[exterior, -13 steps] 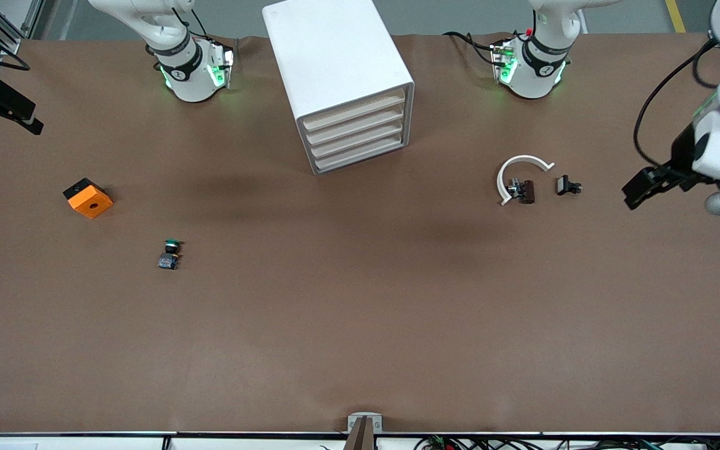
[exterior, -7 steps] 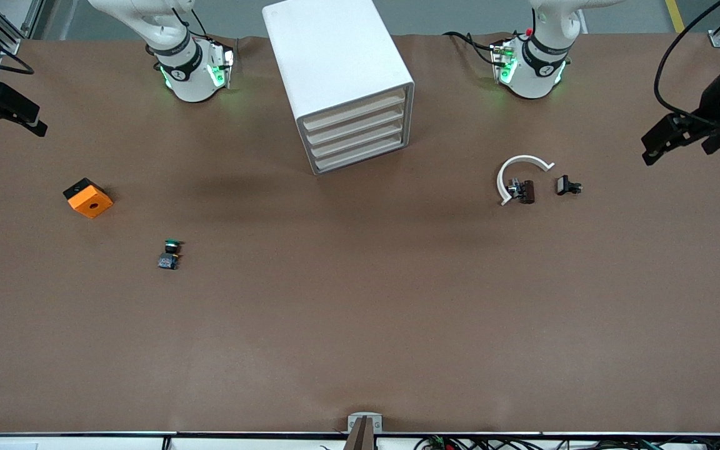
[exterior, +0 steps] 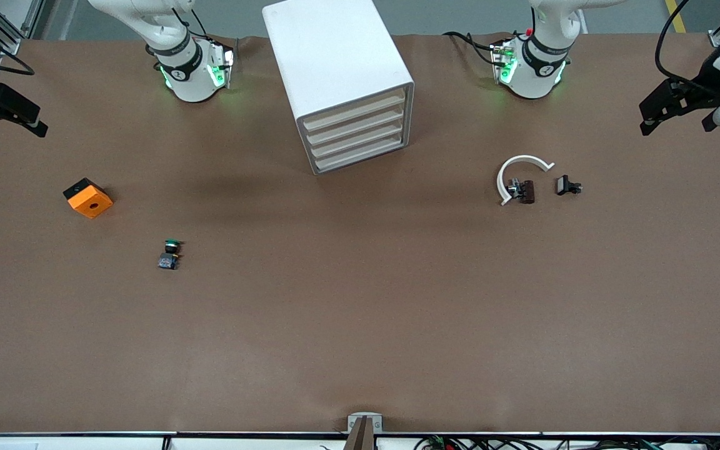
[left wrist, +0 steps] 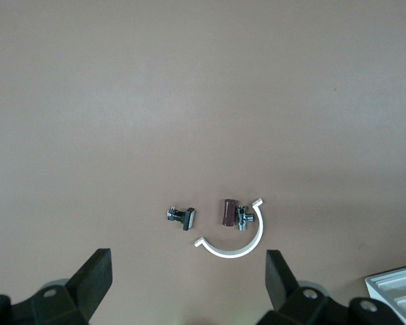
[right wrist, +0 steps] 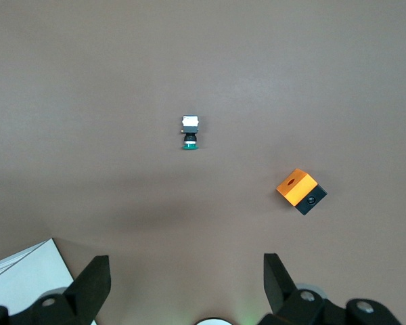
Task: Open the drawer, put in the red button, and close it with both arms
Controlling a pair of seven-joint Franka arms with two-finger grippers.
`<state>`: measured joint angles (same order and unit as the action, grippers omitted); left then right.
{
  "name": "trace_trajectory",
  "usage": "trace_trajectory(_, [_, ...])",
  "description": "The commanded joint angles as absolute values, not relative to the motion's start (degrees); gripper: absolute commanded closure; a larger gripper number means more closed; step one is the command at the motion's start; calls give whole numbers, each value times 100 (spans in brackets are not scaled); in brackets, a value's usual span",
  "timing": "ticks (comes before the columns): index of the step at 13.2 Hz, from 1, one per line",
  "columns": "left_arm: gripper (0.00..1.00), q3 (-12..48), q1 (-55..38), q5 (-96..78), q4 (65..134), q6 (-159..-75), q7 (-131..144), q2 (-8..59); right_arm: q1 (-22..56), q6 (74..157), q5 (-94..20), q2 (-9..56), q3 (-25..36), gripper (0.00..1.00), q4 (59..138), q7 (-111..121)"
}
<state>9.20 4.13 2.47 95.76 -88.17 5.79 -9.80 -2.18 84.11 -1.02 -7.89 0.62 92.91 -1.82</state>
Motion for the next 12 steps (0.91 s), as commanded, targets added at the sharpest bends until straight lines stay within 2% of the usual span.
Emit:
trace_trajectory(1, [0, 835, 352, 149, 9686, -8807, 466, -1064, -272, 8332, -62, -738, 9, 0, 9176, -176])
trace_trajectory(12, [0, 835, 466, 150, 9615, -8798, 712, -896, -264, 8350, -62, -729, 0, 0, 9167, -176])
